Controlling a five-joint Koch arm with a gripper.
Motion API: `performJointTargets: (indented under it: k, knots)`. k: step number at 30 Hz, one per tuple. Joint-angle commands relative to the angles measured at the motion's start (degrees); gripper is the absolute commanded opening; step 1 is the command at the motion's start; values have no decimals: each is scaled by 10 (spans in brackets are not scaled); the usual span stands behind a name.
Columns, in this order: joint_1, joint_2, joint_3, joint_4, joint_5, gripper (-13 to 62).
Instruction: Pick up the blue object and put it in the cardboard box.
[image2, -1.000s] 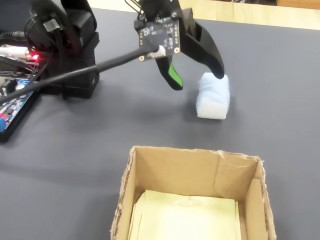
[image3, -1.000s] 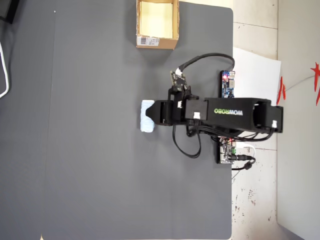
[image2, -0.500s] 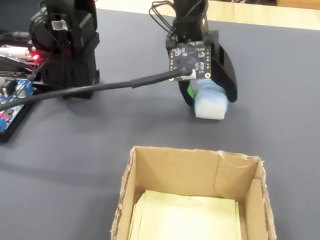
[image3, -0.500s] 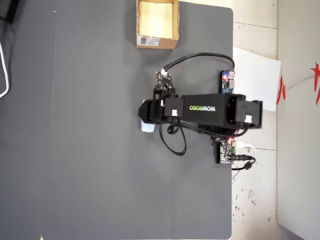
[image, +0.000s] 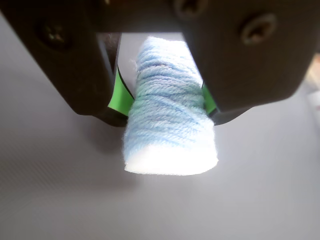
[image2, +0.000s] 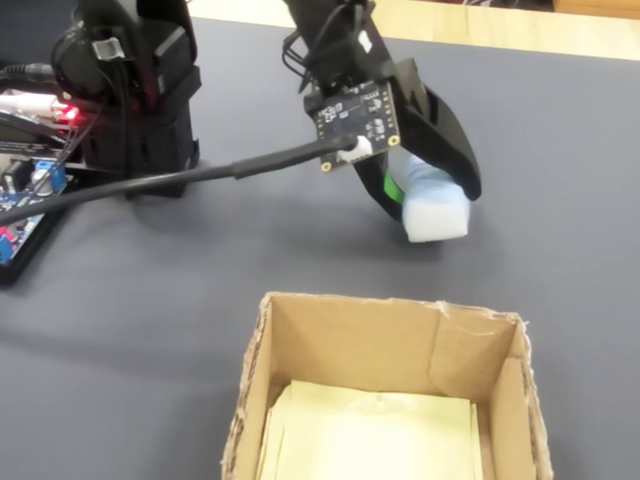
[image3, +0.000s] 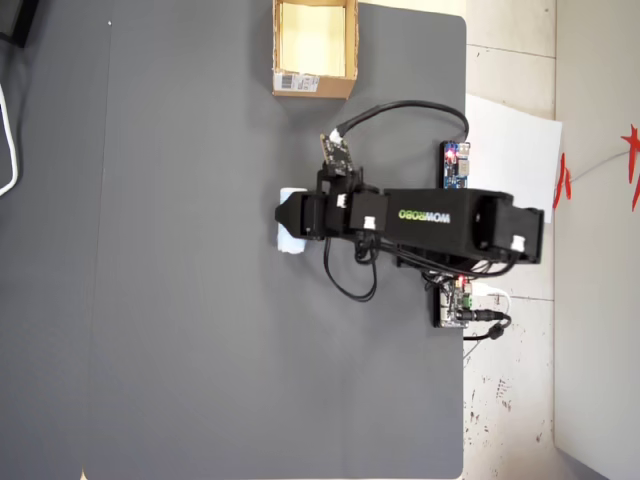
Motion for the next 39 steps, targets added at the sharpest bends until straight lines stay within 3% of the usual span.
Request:
performJointTargets:
  k: [1, 12, 14, 18, 34, 35, 36, 39]
  knots:
    - [11, 41, -3, -111, 28, 192]
    - [120, 156, 11, -217, -48, 193]
    - [192, 159, -19, -244, -86, 192]
    - [280, 118, -114, -187, -142, 192]
    - [434, -21, -261, -53, -172, 194]
    - [444, -28, -261, -47, -174, 200]
    - [452, -37, -271, -22, -174, 288]
    - [457, -40, -272, -21, -173, 308]
